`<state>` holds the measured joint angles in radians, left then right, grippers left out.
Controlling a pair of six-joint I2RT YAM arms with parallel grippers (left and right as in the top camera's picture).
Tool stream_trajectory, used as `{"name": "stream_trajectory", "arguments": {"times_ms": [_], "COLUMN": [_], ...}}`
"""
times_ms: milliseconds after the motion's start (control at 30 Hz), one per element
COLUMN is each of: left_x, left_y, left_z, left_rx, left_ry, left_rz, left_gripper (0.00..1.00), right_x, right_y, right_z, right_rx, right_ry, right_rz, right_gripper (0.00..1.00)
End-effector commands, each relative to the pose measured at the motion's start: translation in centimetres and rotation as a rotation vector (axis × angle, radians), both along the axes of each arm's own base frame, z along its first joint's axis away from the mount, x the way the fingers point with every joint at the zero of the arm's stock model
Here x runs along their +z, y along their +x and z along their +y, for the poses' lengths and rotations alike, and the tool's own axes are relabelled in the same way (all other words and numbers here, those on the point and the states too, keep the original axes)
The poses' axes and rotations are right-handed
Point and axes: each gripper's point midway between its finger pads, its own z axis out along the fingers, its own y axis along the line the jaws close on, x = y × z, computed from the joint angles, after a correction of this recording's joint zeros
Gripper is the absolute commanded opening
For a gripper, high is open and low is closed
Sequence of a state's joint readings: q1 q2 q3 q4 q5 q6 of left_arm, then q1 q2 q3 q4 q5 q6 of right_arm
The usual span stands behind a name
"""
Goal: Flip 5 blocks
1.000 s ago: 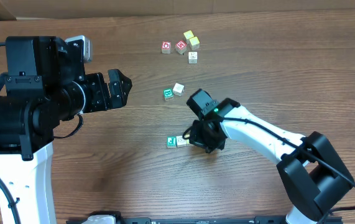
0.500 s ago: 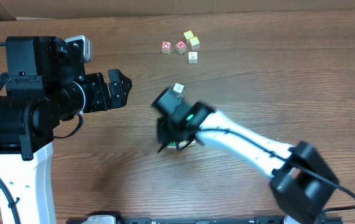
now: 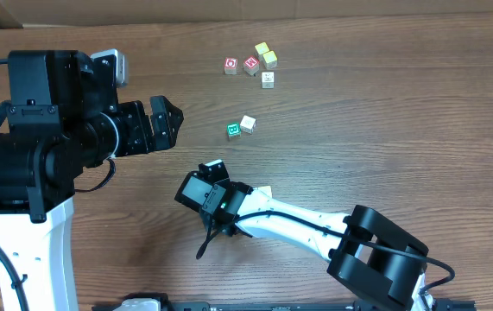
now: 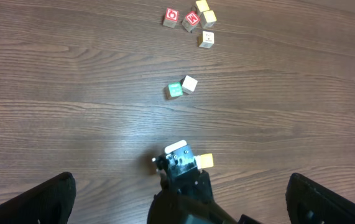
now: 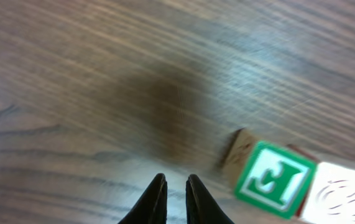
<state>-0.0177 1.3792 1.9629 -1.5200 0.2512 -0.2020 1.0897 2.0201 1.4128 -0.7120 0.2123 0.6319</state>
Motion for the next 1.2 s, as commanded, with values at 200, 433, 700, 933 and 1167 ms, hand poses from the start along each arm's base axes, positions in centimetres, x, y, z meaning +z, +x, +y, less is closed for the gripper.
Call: {"name": "stream_trajectory", "arguments": {"times_ms": [200, 433, 700, 933, 1167], "left_x": [0.7, 0.7, 0.7, 0.7, 0.7], "left_y": [-0.1, -0.1, -0.1, -0.1, -0.1], "left_z": [0.1, 0.1, 0.1, 0.1, 0.1], "left_rx": [-0.006, -0.006, -0.006, -0.006, -0.006], "left_ry": [0.003, 0.003, 0.003, 0.003, 0.003], "left_rz": [-0.028, -0.028, -0.028, -0.028, -0.028], "left_gripper": [1.0, 1.0, 1.0, 1.0, 1.0], "right_x": [0.6, 0.4, 0.8, 7.2, 13.0], "right_y": [1.8, 1.5, 1.7, 4.7, 11.1], "right_z": [-1.0, -1.5, -1.2, 0.9, -1.4], "right_rx": [-0.031, -0.031, -0.032, -0.001, 0.002], "right_ry": [-0.019, -0.041, -0.026, 0.074, 0.101], "right_rz": [-0.039, -0.027, -0.035, -0.122, -0.233], "right_gripper": [0.05, 0.05, 0.06, 0.25, 0.56]}}
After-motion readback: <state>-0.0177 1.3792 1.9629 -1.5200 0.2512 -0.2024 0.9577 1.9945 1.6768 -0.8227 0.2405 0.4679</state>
